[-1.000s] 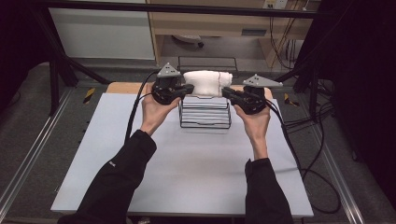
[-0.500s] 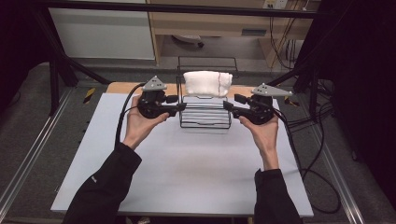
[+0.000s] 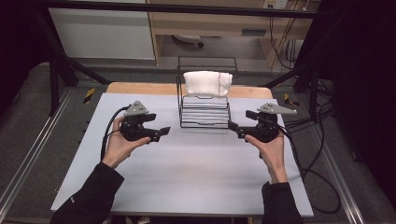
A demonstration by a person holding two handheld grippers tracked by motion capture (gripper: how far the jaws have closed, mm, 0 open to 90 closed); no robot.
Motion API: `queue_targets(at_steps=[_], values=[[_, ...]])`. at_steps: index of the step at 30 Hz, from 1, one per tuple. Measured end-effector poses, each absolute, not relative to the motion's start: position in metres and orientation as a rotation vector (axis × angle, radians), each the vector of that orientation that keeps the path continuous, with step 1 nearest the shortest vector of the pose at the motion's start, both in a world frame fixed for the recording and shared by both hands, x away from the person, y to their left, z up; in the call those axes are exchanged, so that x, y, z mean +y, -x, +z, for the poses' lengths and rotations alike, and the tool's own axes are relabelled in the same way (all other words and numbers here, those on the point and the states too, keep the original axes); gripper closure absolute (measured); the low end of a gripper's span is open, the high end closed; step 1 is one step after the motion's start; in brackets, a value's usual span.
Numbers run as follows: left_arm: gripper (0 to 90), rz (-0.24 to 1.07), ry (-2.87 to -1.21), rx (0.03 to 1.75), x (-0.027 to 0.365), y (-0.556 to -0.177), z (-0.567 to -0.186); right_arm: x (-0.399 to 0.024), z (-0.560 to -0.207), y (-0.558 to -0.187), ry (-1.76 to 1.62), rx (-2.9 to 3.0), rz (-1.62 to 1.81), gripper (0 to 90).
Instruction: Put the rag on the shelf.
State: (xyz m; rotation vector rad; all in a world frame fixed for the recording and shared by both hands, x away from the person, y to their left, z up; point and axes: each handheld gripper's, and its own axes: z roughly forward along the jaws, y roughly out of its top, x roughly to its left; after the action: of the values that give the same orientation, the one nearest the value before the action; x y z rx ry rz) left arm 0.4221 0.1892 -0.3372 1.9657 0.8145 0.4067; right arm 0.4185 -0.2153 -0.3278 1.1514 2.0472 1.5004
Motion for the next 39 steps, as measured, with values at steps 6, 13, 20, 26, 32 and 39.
queue_targets(at_steps=[6,13,20,26,32,39], values=[[10.8,0.422,-1.975,0.843,0.205,-0.409,-0.363,-0.219,-0.35,-0.41,-1.155,2.09,1.475,4.3],[7.8,0.414,-1.972,0.87,0.223,-0.394,-0.384,-0.22,-0.376,-0.399,-1.162,2.143,1.44,2.0],[7.7,0.426,-1.995,0.874,0.243,-0.38,-0.403,-0.227,-0.402,-0.388,-1.198,2.19,1.415,1.1],[7.8,0.413,-1.999,0.882,0.258,-0.371,-0.416,-0.236,-0.42,-0.38,-1.227,2.233,1.371,0.6],[7.9,0.403,-2.004,0.899,0.271,-0.365,-0.428,-0.245,-0.429,-0.372,-1.219,2.252,1.357,0.7],[8.0,0.402,-2.006,0.92,0.282,-0.361,-0.438,-0.256,-0.441,-0.363,-1.245,2.272,1.35,0.6]])
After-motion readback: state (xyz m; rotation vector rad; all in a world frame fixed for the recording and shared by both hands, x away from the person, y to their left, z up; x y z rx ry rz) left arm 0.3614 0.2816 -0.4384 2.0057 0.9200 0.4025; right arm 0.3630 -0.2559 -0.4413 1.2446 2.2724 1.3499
